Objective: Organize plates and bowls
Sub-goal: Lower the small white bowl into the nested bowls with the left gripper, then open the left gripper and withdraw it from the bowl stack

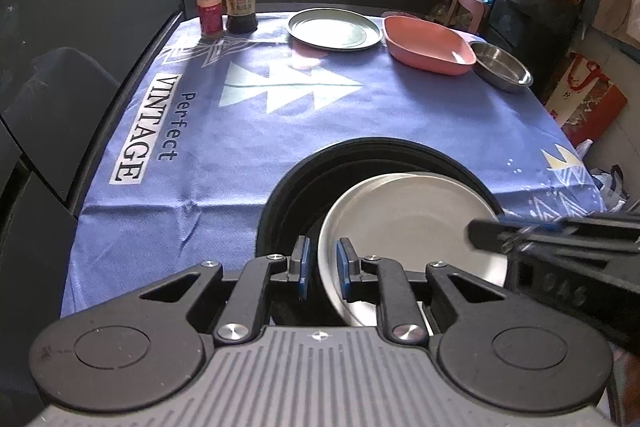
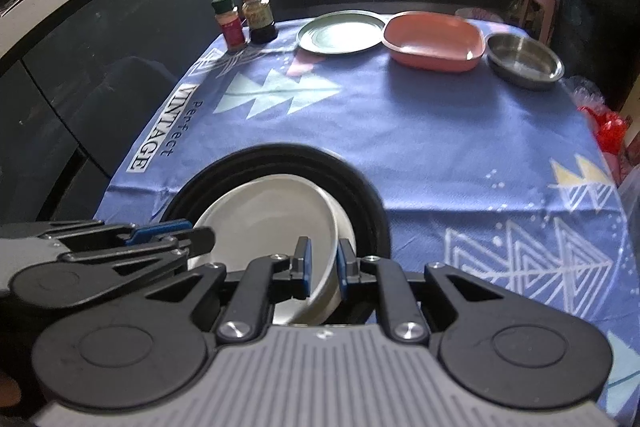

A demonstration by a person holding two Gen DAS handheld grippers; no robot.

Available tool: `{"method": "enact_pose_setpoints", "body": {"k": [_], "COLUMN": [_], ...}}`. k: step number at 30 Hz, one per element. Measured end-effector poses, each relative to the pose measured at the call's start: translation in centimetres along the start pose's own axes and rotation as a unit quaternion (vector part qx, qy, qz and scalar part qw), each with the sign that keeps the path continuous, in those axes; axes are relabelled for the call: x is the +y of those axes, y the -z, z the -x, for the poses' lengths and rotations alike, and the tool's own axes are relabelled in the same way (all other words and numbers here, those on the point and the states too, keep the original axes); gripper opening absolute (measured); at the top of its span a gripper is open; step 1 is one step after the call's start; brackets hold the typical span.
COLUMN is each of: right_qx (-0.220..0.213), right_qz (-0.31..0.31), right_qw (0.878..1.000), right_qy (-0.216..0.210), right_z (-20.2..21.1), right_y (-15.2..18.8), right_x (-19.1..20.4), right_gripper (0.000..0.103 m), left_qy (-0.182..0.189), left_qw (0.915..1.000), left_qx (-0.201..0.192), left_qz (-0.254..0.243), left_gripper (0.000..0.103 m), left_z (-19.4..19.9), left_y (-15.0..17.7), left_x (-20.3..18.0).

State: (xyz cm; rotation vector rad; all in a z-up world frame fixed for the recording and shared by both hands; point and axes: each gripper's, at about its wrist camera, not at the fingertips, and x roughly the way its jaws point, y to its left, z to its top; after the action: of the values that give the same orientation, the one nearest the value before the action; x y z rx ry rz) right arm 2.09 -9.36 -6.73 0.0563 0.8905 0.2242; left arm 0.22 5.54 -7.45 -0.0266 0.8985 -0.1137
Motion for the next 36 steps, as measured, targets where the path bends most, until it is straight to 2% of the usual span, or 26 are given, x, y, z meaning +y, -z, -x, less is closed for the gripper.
{"method": "enact_pose_setpoints", "body": {"k": [5, 18, 26, 36], "right_qx": [-0.014, 0.002, -0.007, -0.011], "right_qz": [-0.008, -0.008, -0.010, -0.015], "right_qw": [1.000, 1.000, 1.000, 1.000], "right_qy": [0.003, -0.001, -0.004, -0.009], "right_z": [0.5, -0.3, 0.0, -0.4], "right_y": [-0.4, -0.1, -0.5, -1.6], "right_x": [-0.7, -0.6, -0.8, -1.4], "right_gripper": [0.103, 0.103, 0.103, 0.103], "left_qy": [-0.002, 0.006, 0.011, -0.005], "left_qw": [1.0000, 0.9998, 0.9991, 0.9985], "left_qx": [-0.003, -0.017, -0.041, -0.052], "left_qz": [0.004, 0.004, 0.004, 0.018], "left_gripper": [0.014, 0.014, 0.014, 0.014], "left_z": [0.1, 0.9, 1.9, 1.5], "left_y": [-0.1, -0.3, -1.4, -3.5], "left_x": [0.1, 0.1, 0.1, 1.0]}}
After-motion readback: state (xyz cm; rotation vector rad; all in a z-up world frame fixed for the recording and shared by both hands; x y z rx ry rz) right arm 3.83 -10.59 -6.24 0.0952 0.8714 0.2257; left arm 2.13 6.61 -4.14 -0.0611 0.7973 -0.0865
